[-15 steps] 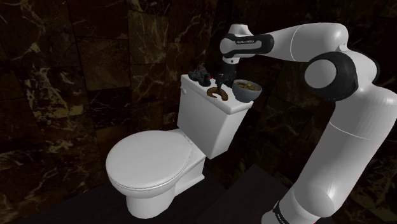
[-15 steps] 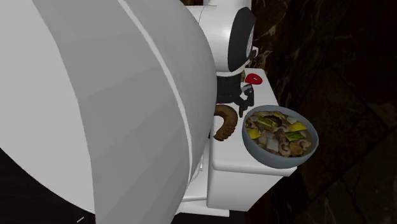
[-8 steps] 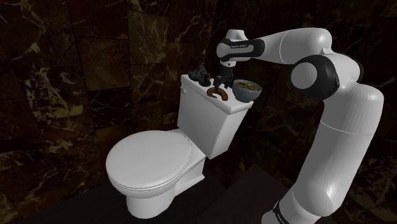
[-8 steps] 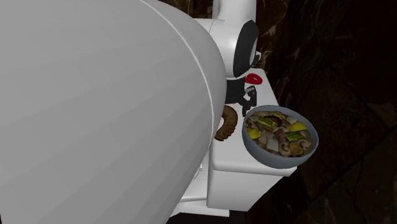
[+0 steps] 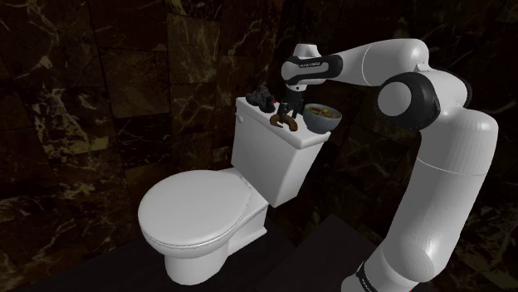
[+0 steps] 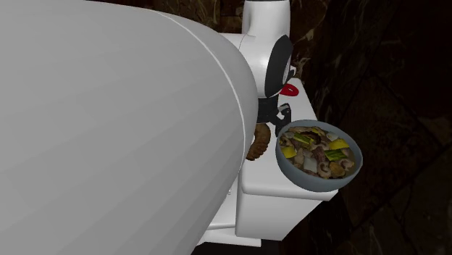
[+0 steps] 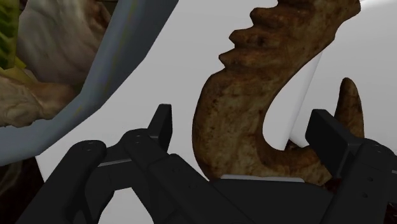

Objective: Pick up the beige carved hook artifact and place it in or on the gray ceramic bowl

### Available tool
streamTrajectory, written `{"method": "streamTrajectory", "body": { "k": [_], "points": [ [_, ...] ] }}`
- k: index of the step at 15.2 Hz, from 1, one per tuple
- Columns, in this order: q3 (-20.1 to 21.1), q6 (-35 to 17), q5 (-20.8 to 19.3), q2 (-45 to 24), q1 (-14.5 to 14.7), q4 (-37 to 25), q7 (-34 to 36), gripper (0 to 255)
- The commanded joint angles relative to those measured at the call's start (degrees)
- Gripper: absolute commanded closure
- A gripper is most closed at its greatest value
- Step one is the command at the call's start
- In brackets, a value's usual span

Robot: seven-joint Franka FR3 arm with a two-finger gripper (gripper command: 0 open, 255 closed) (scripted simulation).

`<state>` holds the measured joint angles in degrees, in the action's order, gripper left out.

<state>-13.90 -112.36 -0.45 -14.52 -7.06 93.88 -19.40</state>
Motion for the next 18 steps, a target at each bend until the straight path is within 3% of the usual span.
{"method": "streamTrajectory", "body": {
  "k": [1, 2, 3, 12, 18],
  "points": [
    [0.0, 0.0, 0.0, 0.0, 0.0, 0.0, 0.0, 0],
    [0.0, 0.0, 0.0, 0.0, 0.0, 0.0, 0.0, 0],
    [0.0, 0.0, 0.0, 0.0, 0.0, 0.0, 0.0, 255],
    [0.0, 0.0, 0.0, 0.0, 0.0, 0.0, 0.0, 255],
    [-0.1, 4.5, -0.1, 0.4, -0.1, -4.1, -0.2, 255]
  ]
}}
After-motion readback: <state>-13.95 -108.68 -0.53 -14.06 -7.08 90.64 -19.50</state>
